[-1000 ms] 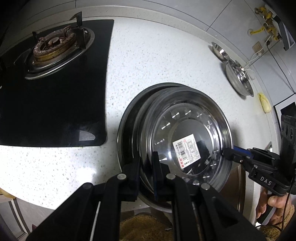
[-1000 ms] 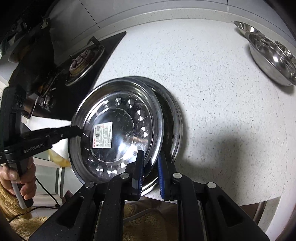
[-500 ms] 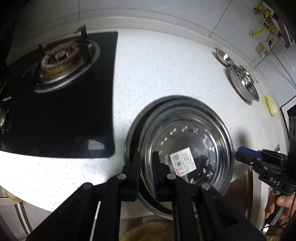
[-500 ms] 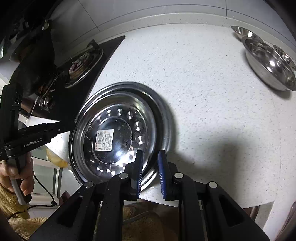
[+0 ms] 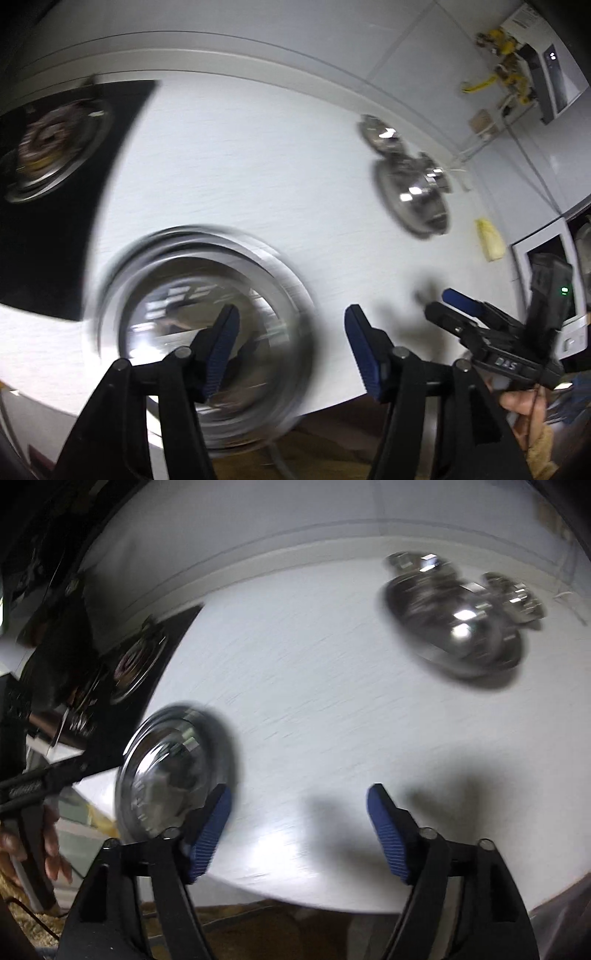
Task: Organize plates and bowls
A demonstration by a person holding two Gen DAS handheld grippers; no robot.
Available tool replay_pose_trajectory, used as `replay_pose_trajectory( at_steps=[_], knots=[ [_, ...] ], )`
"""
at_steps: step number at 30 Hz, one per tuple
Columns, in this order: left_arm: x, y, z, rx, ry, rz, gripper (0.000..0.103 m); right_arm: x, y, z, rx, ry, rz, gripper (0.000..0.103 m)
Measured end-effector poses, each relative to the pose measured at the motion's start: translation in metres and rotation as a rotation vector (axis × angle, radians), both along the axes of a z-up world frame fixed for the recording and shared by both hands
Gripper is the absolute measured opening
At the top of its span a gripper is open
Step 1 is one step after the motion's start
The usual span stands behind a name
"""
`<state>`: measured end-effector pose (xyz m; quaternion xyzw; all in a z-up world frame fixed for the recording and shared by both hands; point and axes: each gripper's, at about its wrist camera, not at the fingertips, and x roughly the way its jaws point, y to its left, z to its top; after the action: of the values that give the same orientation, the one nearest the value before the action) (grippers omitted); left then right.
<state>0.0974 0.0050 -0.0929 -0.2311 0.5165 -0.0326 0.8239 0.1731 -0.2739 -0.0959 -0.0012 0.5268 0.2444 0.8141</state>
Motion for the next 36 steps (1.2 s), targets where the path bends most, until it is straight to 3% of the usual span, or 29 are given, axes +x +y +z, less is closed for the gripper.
replay_pose_trajectory(
  at_steps=[2, 5, 8, 13, 17, 18, 19, 20, 21, 22, 24, 25, 27, 29, 31, 36],
  knots=[
    [0.025, -0.028, 0.005, -0.039, 0.002, -0.014, 0.059, 0.022, -0.031, 0.01, -0.012, -0.026, -0.034, 0.083],
    [0.069, -0.067, 0.007, -0.093, 0.01, -0.011, 0.059, 0.057, -0.069, 0.017, -0.04, -0.037, -0.079, 0.098],
    [0.118, -0.095, -0.006, -0.133, 0.045, 0.029, 0.059, 0.099, -0.097, 0.016, -0.047, -0.014, -0.103, 0.099],
    [0.202, -0.121, -0.042, -0.09, 0.12, 0.099, 0.059, 0.168, -0.115, 0.001, -0.033, 0.052, -0.103, 0.099],
    [0.237, -0.12, -0.066, -0.097, 0.141, 0.14, 0.059, 0.211, -0.113, -0.021, -0.034, 0.111, -0.046, 0.098],
    [0.243, -0.119, -0.07, -0.093, 0.143, 0.142, 0.057, 0.219, -0.113, -0.026, -0.037, 0.122, -0.026, 0.092],
    [0.248, -0.118, -0.072, -0.09, 0.148, 0.15, 0.056, 0.226, -0.114, -0.032, -0.039, 0.136, -0.022, 0.068],
    [0.252, -0.118, -0.076, -0.094, 0.156, 0.161, 0.052, 0.232, -0.116, -0.039, -0.031, 0.163, -0.019, 0.056],
    [0.257, -0.119, -0.082, -0.106, 0.175, 0.155, 0.039, 0.237, -0.118, -0.046, -0.012, 0.196, -0.019, 0.037],
    [0.263, -0.12, -0.088, -0.118, 0.203, 0.142, 0.029, 0.241, -0.121, -0.053, 0.004, 0.227, -0.025, 0.026],
    [0.267, -0.119, -0.099, -0.151, 0.238, 0.136, 0.023, 0.245, -0.126, -0.061, 0.067, 0.258, -0.034, 0.025],
    [0.268, -0.12, -0.1, -0.167, 0.233, 0.128, 0.015, 0.244, -0.127, -0.061, 0.098, 0.261, -0.035, 0.02],
    [0.27, -0.125, -0.098, -0.172, 0.21, 0.11, 0.008, 0.241, -0.125, -0.059, 0.112, 0.253, -0.029, 0.012],
    [0.268, -0.128, -0.093, -0.15, 0.206, 0.111, 0.007, 0.238, -0.121, -0.054, 0.08, 0.224, -0.033, 0.011],
    [0.261, -0.129, -0.087, -0.184, 0.193, 0.113, 0.008, 0.234, -0.128, -0.046, 0.112, 0.213, -0.049, 0.011],
    [0.232, -0.143, -0.053, -0.207, 0.136, 0.076, 0.008, 0.196, -0.14, 0.003, 0.105, 0.115, -0.045, 0.011]
  ],
)
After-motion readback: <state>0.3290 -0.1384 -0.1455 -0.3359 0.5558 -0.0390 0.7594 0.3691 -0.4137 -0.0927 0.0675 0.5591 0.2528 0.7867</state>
